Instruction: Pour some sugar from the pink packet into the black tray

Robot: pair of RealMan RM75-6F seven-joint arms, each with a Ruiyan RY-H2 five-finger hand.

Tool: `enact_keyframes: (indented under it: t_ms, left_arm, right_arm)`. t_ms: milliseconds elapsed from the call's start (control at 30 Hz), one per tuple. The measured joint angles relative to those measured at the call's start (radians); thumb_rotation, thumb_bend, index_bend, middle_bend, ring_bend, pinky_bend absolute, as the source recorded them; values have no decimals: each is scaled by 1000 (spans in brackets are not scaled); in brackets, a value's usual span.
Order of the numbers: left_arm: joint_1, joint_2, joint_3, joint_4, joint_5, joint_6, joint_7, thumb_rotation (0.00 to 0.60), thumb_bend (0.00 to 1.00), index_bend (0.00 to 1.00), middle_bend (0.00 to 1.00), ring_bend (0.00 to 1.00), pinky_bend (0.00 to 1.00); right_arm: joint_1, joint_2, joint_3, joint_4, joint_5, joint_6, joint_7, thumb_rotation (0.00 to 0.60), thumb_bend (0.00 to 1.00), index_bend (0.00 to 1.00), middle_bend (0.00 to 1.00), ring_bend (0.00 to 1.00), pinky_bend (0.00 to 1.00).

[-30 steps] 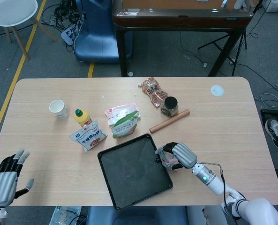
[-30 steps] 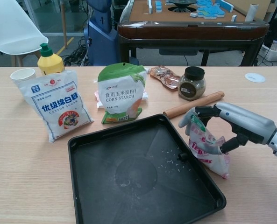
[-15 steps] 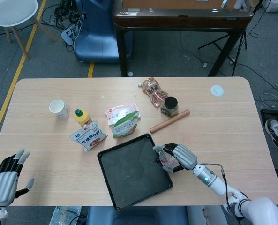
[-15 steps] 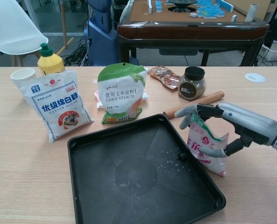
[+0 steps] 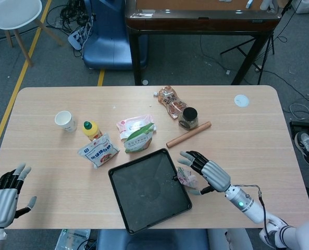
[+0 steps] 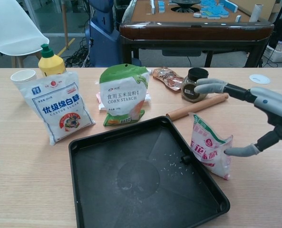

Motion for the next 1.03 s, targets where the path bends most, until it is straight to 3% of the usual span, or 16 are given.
enact_keyframes:
  t_ms: [167,333,467,700,1033]
  left_arm:
    - [-7,2,-6,19,-2,-6,-26,600,279,109,60,77,60]
    - [-9,-4,-8,36,-3,-7,-45,600,279,109,59,77,60]
    - [-12,-14,-8,53,3,-7,-60,600,279,109,60,76,60]
    - [-10,-22,-9,54,22,12,-55,600,279,109,60,77,58]
    - [-17,-31,-10,56,23,8,-51,600,279,109,60,77,56]
  right_arm:
    - [-48,107,26,-144,44,30,-200,600,193,38,119,65,5]
    - [-126,236,49,-316,128,47,-415,600,207,109,191,130,97]
    - [-193,335,58,-402,210,58,-514,600,207,124,206,140,114]
    - [-303,441,72,-521,296,70,-612,600,207,140,206,140,114]
    - [-367,481,104,-556,308,84,-603,600,207,148,207,140,114]
